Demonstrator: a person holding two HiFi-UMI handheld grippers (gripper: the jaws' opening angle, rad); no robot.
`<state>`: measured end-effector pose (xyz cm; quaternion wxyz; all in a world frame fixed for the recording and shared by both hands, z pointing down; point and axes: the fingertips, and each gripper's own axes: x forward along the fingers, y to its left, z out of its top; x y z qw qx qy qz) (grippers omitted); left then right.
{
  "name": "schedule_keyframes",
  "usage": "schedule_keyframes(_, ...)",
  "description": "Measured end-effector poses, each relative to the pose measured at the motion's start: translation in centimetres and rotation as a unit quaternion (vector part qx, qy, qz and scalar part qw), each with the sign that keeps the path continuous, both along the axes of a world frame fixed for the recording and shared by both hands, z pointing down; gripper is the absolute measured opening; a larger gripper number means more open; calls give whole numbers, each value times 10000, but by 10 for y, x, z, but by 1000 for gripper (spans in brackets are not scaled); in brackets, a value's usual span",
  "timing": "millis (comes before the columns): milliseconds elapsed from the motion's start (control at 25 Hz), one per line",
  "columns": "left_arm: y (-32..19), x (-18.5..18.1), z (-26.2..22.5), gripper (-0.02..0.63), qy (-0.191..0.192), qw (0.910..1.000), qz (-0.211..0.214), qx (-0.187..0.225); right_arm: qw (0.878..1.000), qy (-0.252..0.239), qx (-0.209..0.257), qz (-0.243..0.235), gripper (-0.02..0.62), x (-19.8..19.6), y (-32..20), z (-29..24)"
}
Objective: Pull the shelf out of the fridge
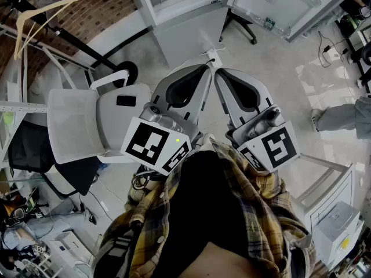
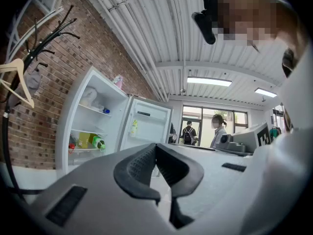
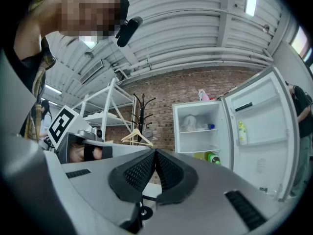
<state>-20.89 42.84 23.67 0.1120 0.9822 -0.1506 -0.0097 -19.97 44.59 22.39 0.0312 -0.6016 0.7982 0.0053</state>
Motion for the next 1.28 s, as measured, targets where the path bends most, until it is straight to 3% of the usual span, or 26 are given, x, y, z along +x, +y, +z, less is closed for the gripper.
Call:
schedule_keyframes(360,14,10,8,5,-22,10000,-39,-53,9998,-122,-53,129,18,21,19,9)
schedule_keyframes(880,46,16,19,5,3,9984,-534,-200,9995,-182,-185,-155,18,43,56,22)
schedule_keyframes(1280,29,11,37,5,-70,9968,-660,-451,9980,-476,-371,-181,20,48,42,38)
